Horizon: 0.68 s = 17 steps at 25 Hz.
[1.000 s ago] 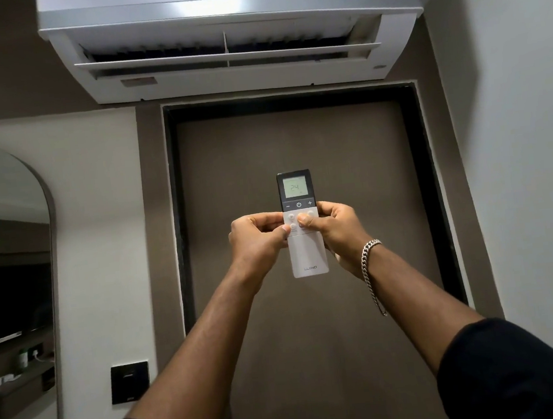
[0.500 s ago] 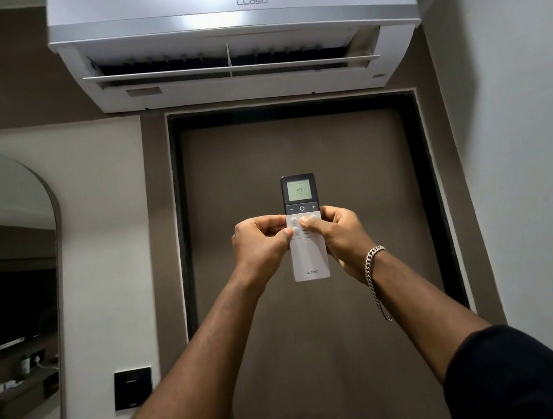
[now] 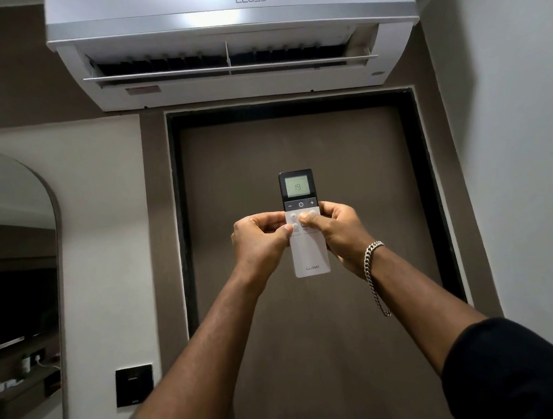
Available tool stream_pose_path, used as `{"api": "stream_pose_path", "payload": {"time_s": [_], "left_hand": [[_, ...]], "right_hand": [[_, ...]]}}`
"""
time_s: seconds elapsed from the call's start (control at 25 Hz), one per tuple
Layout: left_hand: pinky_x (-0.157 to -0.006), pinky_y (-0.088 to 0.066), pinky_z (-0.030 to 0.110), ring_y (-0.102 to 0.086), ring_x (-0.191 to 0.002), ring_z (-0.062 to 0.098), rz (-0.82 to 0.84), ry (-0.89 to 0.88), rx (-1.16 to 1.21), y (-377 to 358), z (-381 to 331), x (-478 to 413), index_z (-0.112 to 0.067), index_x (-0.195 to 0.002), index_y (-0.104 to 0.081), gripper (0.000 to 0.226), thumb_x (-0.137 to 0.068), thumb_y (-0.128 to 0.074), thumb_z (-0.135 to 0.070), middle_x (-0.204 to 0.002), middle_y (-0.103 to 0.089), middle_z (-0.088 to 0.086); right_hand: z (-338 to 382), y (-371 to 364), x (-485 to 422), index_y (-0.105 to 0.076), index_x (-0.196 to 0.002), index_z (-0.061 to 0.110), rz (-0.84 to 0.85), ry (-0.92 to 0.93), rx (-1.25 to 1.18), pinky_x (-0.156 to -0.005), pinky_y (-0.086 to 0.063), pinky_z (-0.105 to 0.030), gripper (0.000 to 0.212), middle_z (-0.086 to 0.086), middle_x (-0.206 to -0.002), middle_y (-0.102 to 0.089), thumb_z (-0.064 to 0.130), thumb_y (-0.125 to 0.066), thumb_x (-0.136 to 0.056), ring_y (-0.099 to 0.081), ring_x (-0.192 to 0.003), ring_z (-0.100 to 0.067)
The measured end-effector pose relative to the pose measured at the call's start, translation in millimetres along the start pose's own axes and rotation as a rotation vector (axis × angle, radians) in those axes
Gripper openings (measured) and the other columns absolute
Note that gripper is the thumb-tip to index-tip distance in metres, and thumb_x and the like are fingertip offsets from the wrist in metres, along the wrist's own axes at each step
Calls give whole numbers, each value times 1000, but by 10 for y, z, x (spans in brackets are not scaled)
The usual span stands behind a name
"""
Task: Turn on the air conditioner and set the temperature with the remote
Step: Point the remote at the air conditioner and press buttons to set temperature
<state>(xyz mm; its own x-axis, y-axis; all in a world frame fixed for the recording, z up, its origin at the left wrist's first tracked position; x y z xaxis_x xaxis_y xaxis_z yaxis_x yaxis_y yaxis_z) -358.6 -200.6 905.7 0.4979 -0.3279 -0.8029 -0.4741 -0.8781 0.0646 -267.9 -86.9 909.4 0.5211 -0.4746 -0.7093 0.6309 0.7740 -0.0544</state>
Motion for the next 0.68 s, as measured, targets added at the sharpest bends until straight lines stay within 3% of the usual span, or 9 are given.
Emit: {"api": "stream_pose_path", "payload": {"time_s": [0.2,0.4,0.52,0.68], "left_hand": [[-74,-63,35,-74,-88,19,-17,26,28,-19,-1,3,-8,-98,-73,19,-80,-74,-13,-100,-76,11],[-74,-63,35,-75,-87,19,-31,48,38,-54,23,6,-7,-99,-73,20,-80,-74,-12,-97,-76,10],[-75,-63,35,-74,-89,20,-28,48,36,-88,33,25,-7,-100,-73,20,-81,-73,-13,-97,-76,10],[-77,-63,40,-74,-90,21,-15,33,37,-117,34,52,-6,-100,-73,20,-81,-72,-13,-98,-76,10]], "right_hand": [[-48,-26,-17,-64,-106,4,-37,-33,-27,-76,-57,-39,19,-14,-98,-70,10,-57,-90,-67,-83,-26],[-61,-48,-17,-65,-86,12,-108,-50,-53,-57,-56,-28,10,-6,-79,-70,17,-58,-89,-65,-64,-17],[-70,-64,-25,-63,-81,18,-157,-1,-7,-54,-56,-25,7,-3,-76,-70,24,-66,-85,-67,-64,-16],[-117,-57,-42,-65,-89,15,-205,9,16,-69,-59,-41,20,-8,-84,-73,31,-70,-78,-70,-73,-25]]}}
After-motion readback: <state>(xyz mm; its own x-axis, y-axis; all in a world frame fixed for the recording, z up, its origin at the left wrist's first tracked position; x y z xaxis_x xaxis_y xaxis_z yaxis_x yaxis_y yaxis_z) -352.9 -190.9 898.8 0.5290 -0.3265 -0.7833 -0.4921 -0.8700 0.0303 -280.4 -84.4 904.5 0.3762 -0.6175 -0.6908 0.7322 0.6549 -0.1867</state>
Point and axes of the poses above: each hand's wrist, its own x-axis away from the middle knuckle, its own y-axis out of the back of the hand, z = x × y, the point moved 3 cm from there along -x, towards the middle knuckle
